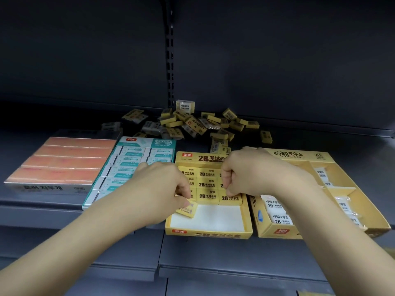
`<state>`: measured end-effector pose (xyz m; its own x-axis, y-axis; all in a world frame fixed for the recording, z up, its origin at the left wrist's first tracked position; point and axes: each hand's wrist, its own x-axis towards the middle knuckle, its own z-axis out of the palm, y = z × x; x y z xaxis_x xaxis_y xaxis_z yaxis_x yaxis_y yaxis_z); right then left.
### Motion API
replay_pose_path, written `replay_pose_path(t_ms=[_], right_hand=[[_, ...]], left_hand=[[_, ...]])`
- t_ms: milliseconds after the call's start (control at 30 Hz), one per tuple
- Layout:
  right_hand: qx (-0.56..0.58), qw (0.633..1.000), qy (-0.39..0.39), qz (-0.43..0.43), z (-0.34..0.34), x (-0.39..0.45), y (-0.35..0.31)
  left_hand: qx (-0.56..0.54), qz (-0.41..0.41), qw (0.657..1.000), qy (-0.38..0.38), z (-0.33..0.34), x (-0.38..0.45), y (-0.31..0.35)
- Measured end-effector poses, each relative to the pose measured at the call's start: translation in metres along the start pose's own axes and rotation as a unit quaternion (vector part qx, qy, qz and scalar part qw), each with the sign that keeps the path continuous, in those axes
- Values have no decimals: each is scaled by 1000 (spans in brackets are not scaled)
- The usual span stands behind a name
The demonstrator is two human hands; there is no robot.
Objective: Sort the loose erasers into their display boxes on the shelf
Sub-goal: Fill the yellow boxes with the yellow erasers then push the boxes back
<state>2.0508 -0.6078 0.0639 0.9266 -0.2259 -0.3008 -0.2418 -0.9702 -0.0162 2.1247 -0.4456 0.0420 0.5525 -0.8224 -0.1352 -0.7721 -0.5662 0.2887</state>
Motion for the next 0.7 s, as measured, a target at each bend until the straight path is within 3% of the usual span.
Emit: replay_pose_path(t_ms=[267,700], right_hand=[[-1,1000,2,-3,1,1,0],[-4,1000,-4,-4,0,0,0]], left_hand=[[30,-12,997,65,4,1,-4],[161,43,985,41,3,11,5]])
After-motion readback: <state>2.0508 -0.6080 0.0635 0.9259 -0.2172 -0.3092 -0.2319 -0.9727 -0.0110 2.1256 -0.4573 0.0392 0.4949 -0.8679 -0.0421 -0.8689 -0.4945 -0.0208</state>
